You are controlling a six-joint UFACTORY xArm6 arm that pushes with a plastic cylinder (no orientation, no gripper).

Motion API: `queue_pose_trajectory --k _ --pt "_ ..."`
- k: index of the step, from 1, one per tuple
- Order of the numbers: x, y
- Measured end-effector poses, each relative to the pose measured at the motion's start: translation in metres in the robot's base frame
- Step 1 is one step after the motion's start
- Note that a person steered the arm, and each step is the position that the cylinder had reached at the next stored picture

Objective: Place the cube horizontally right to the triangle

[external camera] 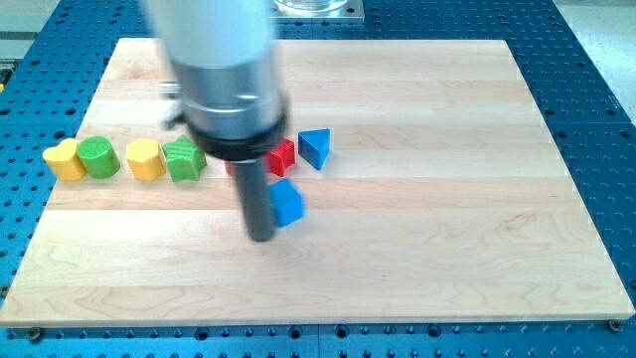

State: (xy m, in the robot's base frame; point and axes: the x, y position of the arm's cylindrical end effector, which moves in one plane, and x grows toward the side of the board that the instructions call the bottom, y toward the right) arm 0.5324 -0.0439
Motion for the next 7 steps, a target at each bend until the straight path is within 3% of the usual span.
queue_pose_trajectory --k 1,3,7 --pt "-0.016 -0.038" --pt "-0.023 0.091" --pt "-0.079 0.109"
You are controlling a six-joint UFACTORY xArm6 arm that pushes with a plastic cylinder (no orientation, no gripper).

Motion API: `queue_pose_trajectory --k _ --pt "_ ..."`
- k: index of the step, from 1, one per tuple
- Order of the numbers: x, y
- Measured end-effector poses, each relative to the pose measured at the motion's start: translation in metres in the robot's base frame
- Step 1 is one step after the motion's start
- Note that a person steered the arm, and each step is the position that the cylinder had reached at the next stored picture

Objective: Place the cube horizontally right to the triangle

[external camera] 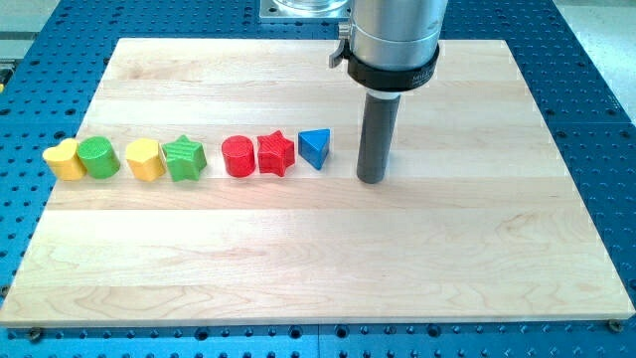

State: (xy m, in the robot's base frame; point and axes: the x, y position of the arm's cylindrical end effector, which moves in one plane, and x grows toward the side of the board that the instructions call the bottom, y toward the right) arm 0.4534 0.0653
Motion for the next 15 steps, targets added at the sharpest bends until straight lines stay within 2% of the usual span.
queue_pose_trajectory --k 1,2,3,5,6,7,8,15 --pt "0.014 0.009" --pt "-0.016 0.087" --pt "-0.038 0.067" --pt "-0.040 0.027" --pt "-0.056 0.038" --pt "-0.064 0.013" --pt "-0.073 0.013" --pt "-0.073 -0.012"
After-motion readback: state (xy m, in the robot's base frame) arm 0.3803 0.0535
